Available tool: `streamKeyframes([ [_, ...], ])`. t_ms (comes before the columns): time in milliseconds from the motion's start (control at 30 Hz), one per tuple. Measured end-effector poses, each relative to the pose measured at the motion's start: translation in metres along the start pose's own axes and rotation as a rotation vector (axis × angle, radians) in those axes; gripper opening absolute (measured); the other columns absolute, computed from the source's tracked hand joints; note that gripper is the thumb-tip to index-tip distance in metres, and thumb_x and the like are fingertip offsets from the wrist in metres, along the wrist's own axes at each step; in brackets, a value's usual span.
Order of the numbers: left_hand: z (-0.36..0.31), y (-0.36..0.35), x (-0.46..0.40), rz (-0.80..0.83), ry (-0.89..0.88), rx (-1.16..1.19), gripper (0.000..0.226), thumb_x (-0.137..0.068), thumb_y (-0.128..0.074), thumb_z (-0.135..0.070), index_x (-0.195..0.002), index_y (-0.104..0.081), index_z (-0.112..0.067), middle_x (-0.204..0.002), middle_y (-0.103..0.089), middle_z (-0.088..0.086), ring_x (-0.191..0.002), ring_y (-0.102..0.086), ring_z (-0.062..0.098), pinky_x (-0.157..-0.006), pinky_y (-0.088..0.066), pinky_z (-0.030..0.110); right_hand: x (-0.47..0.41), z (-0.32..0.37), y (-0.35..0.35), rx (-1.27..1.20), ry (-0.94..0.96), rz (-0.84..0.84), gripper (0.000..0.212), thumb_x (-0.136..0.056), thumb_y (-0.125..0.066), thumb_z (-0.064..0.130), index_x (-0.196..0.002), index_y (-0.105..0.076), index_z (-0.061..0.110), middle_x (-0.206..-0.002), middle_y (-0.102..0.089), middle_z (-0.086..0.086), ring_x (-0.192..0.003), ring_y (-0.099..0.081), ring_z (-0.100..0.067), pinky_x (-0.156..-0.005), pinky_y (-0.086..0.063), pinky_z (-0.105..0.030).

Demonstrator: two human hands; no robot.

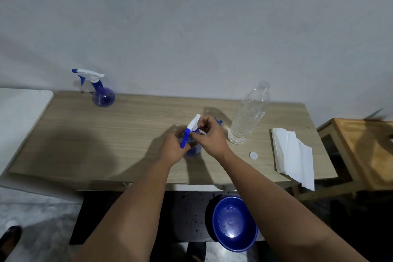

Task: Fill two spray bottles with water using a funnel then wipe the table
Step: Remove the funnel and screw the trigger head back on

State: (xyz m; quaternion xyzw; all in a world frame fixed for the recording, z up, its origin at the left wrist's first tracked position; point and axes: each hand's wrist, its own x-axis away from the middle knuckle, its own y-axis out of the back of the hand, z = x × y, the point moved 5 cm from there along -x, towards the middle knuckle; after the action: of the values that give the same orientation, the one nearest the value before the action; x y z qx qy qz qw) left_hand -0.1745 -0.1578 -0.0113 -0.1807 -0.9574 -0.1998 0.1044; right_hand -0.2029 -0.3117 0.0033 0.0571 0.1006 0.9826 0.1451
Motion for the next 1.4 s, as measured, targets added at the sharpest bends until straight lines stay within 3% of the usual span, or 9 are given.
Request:
streamKeyframes([
  [200, -0.003, -0.002, 0.003, 0.025, -0.014, -0.007, 0.031, -0.083, -0.076, 0.000, -0.103, -0.063, -0.020, -0.060, -0.064, -0.027, -0.057, -0.059, -0.014, -0.054, -0.041, 0.006, -0.006, 0.000, 0.006, 0.059, -0.002, 0.009, 0.023, -0.080, -0.084, 0.001, -0.087, -0.066, 0.012, -0.085, -0.066, 0.001, -0.079, -0.062, -0.010, -0.079, -0.051, -0.021],
  [367, -0.001, -0.002, 0.001, 0.024, -0.021, 0.004, 0.038, -0.083, -0.078, -0.003, -0.108, -0.062, -0.027, -0.080, -0.066, -0.019, -0.061, -0.060, -0.016, -0.056, -0.042, 0.005, 0.000, -0.004, 0.007, 0.057, 0.004, 0.090, 0.041, -0.085, -0.082, 0.007, -0.121, -0.071, 0.024, -0.090, -0.070, 0.006, -0.093, -0.069, -0.008, -0.095, -0.055, -0.022],
  [500, 0.002, -0.005, -0.001, 0.026, -0.032, 0.006, 0.040, -0.082, -0.079, -0.005, -0.108, -0.063, -0.030, -0.085, -0.068, -0.018, -0.066, -0.062, -0.014, -0.062, -0.045, 0.010, 0.003, -0.003, 0.005, 0.090, 0.053, 0.026, 0.024, -0.078, -0.088, 0.013, -0.093, -0.071, 0.020, -0.091, -0.068, 0.002, -0.093, -0.067, -0.024, -0.093, -0.056, -0.035],
  [667, 0.010, -0.004, -0.004, 0.010, -0.004, 0.004, 0.044, -0.075, -0.079, -0.007, -0.099, -0.066, -0.041, -0.084, -0.077, -0.009, -0.078, -0.072, 0.016, -0.074, -0.055, 0.033, -0.001, 0.003, 0.001, 0.118, -0.005, 0.123, 0.042, -0.081, -0.083, 0.012, -0.117, -0.065, 0.024, -0.104, -0.067, 0.008, -0.100, -0.065, -0.007, -0.089, -0.049, -0.017],
  [867, 0.011, -0.006, -0.006, 0.017, -0.017, -0.013, 0.050, -0.077, -0.076, -0.005, -0.091, -0.066, -0.052, -0.077, -0.075, -0.014, -0.068, -0.065, 0.004, -0.066, -0.051, 0.026, 0.000, -0.002, 0.005, 0.127, 0.018, 0.058, 0.030, -0.078, -0.084, 0.007, -0.093, -0.060, 0.017, -0.092, -0.063, 0.008, -0.091, -0.062, -0.008, -0.089, -0.047, -0.017],
  [1033, 0.014, -0.007, -0.008, 0.016, -0.007, -0.025, 0.039, -0.081, -0.072, 0.004, -0.108, -0.065, -0.024, -0.066, -0.071, -0.022, -0.061, -0.064, -0.005, -0.059, -0.045, 0.013, 0.000, 0.005, 0.003, 0.136, 0.096, 0.131, 0.026, -0.088, -0.077, 0.006, -0.105, -0.069, 0.024, -0.099, -0.071, 0.010, -0.100, -0.068, -0.011, -0.095, -0.051, -0.019],
  [1167, 0.014, -0.007, -0.007, 0.016, 0.015, -0.042, 0.036, -0.077, -0.076, -0.009, -0.106, -0.067, -0.029, -0.076, -0.072, -0.005, -0.070, -0.066, 0.017, -0.062, -0.051, 0.028, -0.005, 0.007, -0.001, 0.186, 0.034, 0.190, 0.030, -0.085, -0.078, 0.015, -0.113, -0.067, 0.015, -0.109, -0.072, -0.004, -0.104, -0.067, -0.019, -0.094, -0.054, -0.028],
  [1267, 0.014, -0.008, -0.009, 0.010, -0.015, -0.062, 0.039, -0.081, -0.077, -0.005, -0.108, -0.067, -0.030, -0.075, -0.072, -0.022, -0.069, -0.067, -0.004, -0.062, -0.046, 0.012, -0.010, 0.006, 0.002, 0.218, 0.042, 0.243, 0.020, -0.091, -0.074, 0.012, -0.110, -0.073, 0.019, -0.110, -0.070, -0.009, -0.105, -0.066, -0.022, -0.098, -0.052, -0.029],
  [1400, 0.024, -0.009, -0.011, -0.011, 0.013, -0.060, 0.022, -0.078, -0.081, -0.023, -0.097, -0.070, -0.027, -0.073, -0.073, -0.014, -0.067, -0.068, 0.006, -0.065, -0.053, 0.027, -0.012, 0.000, 0.005, 0.252, 0.055, 0.187, 0.010, -0.090, -0.079, 0.012, -0.098, -0.073, 0.014, -0.099, -0.064, 0.004, -0.095, -0.064, -0.009, -0.089, -0.047, -0.016],
])
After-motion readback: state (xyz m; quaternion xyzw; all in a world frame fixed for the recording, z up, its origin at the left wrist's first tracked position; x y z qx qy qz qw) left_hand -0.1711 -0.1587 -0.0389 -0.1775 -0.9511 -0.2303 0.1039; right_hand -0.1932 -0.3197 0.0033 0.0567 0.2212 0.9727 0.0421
